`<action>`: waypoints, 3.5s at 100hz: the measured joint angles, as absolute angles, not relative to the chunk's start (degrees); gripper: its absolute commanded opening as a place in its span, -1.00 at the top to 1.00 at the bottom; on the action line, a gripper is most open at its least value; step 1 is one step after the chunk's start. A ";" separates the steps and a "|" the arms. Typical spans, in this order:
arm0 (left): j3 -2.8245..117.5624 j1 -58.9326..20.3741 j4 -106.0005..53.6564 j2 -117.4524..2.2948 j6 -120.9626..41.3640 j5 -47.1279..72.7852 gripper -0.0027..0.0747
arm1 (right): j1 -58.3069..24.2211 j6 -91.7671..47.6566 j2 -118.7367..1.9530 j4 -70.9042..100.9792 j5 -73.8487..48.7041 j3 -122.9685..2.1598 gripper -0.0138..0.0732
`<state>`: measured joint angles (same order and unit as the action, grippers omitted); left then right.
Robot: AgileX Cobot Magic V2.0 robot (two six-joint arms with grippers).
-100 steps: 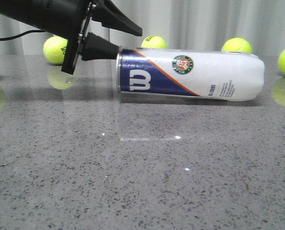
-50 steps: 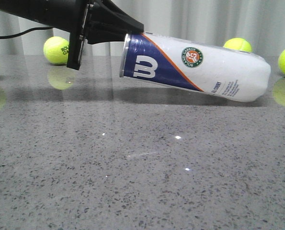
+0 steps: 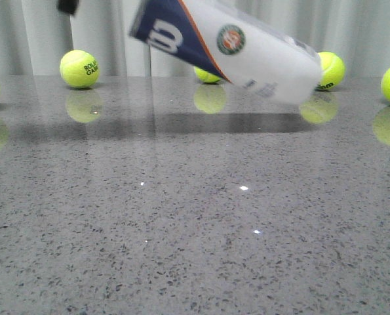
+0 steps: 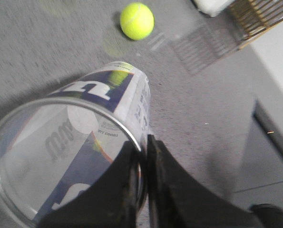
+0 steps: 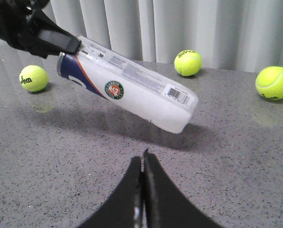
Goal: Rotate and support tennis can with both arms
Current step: 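Lift the blue end with the left gripper, tilting the can upward, then lower the can's white end onto the table, standing it upright, then open the left gripper and withdraw it upward from the can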
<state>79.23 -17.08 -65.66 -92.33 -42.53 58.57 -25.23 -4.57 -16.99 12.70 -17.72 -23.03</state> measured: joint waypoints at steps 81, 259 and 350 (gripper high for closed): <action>101.30 -41.79 -1.91 -86.91 -8.58 71.82 0.98 | -25.23 -4.57 -16.99 12.70 -17.72 -23.03 0.82; 112.17 -41.69 -0.96 -100.51 -8.32 62.64 0.03 | -25.23 -4.57 -16.99 12.70 -17.72 -23.03 0.82; 85.75 -41.69 -2.82 -80.79 -8.11 39.44 0.98 | -25.23 -4.57 -16.99 12.70 -17.72 -23.03 0.82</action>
